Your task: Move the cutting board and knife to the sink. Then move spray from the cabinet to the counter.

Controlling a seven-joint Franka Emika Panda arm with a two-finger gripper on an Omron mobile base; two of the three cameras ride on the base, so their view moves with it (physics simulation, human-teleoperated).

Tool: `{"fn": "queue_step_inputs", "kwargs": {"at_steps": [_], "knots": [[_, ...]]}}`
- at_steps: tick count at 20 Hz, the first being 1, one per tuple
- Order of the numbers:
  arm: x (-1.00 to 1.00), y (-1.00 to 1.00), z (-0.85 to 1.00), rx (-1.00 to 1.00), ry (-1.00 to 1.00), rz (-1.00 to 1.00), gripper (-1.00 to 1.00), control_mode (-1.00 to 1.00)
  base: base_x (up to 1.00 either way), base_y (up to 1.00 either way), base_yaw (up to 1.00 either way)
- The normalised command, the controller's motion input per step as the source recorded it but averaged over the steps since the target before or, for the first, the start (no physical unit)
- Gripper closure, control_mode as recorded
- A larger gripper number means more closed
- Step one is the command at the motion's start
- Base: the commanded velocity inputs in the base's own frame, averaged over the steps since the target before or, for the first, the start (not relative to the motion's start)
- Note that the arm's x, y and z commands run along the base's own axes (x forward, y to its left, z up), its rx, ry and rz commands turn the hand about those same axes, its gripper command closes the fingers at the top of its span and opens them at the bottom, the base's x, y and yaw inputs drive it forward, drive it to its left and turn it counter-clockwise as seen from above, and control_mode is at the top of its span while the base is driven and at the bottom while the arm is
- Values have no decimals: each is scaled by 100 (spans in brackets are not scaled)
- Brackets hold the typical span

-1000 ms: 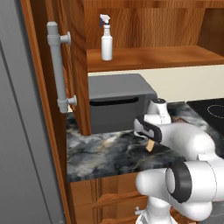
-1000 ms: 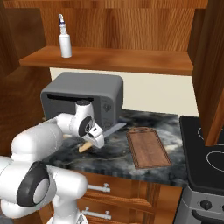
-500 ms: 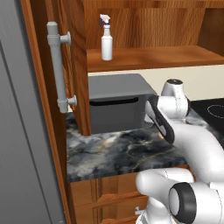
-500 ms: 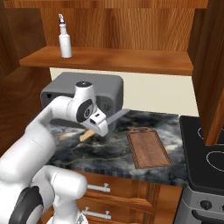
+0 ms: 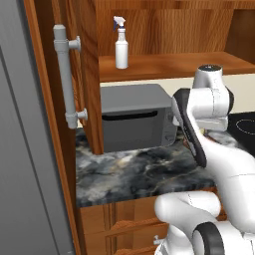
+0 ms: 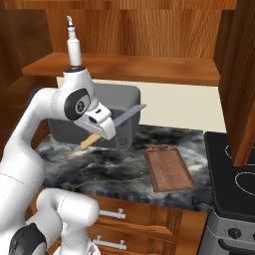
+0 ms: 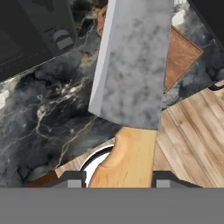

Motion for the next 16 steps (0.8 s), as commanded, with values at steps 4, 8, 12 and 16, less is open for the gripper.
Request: {"fn": "queue_step_inputs", "kwargs": {"at_steps": [4, 8, 12, 16], "knots": [[-70, -8, 44, -1, -5, 0, 100, -100, 0, 0, 0], [-70, -1, 9, 0, -16, 0, 100, -100, 0, 0, 0], [-39, 0, 7, 0, 0, 0, 100, -100, 0, 0, 0], [-45, 0, 0, 0, -2, 0, 100, -100, 0, 0, 0]]}}
